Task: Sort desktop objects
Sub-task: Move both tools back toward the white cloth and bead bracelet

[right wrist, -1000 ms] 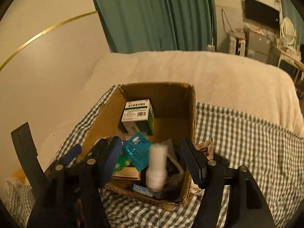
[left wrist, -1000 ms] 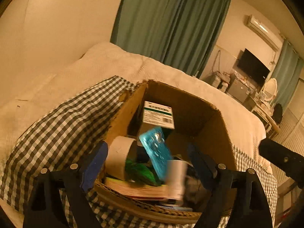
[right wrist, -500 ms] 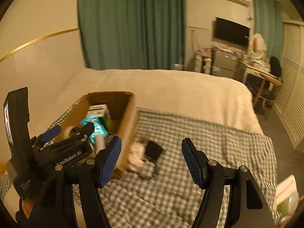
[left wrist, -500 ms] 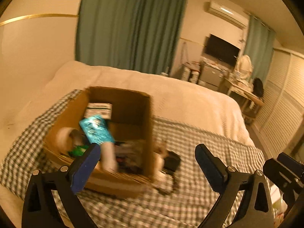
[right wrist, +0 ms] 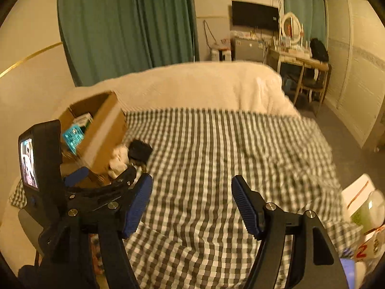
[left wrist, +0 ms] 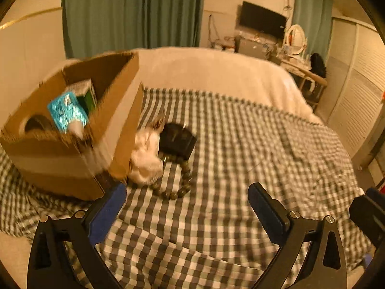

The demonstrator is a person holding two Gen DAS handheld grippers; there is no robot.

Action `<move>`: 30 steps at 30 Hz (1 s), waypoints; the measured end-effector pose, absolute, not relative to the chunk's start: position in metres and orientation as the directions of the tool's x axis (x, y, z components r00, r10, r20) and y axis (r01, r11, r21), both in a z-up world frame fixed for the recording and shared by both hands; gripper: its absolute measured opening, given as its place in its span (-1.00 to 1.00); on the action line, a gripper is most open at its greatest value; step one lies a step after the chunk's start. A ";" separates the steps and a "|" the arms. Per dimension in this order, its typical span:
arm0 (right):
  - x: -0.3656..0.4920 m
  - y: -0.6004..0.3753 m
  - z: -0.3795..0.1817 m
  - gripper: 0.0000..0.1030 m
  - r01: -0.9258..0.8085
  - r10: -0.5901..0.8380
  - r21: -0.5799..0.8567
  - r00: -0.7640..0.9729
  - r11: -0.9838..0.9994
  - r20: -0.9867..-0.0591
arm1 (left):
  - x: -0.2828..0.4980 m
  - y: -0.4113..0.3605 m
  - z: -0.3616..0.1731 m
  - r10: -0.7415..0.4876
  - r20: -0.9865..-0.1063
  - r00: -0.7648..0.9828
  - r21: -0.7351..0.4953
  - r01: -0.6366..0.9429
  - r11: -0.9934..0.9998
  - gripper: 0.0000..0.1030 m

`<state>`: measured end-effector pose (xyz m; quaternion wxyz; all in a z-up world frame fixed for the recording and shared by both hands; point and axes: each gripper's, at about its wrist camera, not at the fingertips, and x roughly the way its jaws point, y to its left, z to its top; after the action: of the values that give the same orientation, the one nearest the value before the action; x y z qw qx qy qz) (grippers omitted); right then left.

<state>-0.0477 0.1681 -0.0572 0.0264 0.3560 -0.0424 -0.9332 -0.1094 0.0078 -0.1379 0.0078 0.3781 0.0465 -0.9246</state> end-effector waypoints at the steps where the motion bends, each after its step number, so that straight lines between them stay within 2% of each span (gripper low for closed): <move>1: -0.052 0.168 -0.066 0.32 0.019 -0.089 0.112 -0.734 -0.994 -0.673 | -0.113 0.005 -0.147 0.025 -0.711 -0.703 -0.091 0.056 -0.994 1.00; 5: -0.070 0.167 -0.102 0.32 0.019 -0.112 0.138 -0.700 -0.990 -0.705 | -0.130 0.002 -0.178 0.006 -0.764 -0.646 -0.079 0.084 -0.993 1.00; 11: -0.102 0.168 -0.139 0.32 0.052 -0.138 0.139 -0.663 -0.989 -0.735 | -0.150 -0.016 -0.191 -0.074 -0.760 -0.646 -0.054 0.177 -0.983 1.00; 14: -0.118 0.170 -0.152 0.32 0.058 -0.150 0.148 -0.653 -0.987 -0.743 | -0.152 -0.033 -0.194 0.008 -0.758 -0.653 -0.161 0.174 -0.971 1.00; 16: -0.125 0.169 -0.160 0.32 0.063 -0.151 0.144 -0.645 -0.988 -0.749 | -0.157 -0.036 -0.196 -0.023 -0.776 -0.630 -0.116 0.178 -0.977 1.00; 18: -0.127 0.167 -0.165 0.32 0.067 -0.145 0.132 -0.638 -0.989 -0.757 | -0.158 -0.046 -0.199 -0.082 -0.787 -0.611 -0.074 0.225 -0.971 1.00; 22: -0.129 0.161 -0.172 0.32 0.079 -0.151 0.130 -0.619 -0.988 -0.771 | -0.154 -0.106 -0.199 -0.155 -0.806 -0.572 -0.133 0.430 -0.893 1.00; 26: -0.123 0.127 -0.162 0.32 0.162 -0.141 0.046 -0.643 -0.986 -0.753 | -0.145 -0.122 -0.198 -0.106 -0.800 -0.591 -0.208 0.438 -0.874 1.00; 30: -0.125 0.107 -0.155 0.32 0.191 -0.197 0.092 -0.652 -0.977 -0.732 | -0.140 -0.120 -0.197 -0.061 -0.795 -0.603 -0.245 0.411 -0.878 1.00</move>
<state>-0.1245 0.1071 -0.1548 0.1067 0.4030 -0.0033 -0.9089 -0.1405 -0.1198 -0.1972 0.1354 0.4242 0.2065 -0.8712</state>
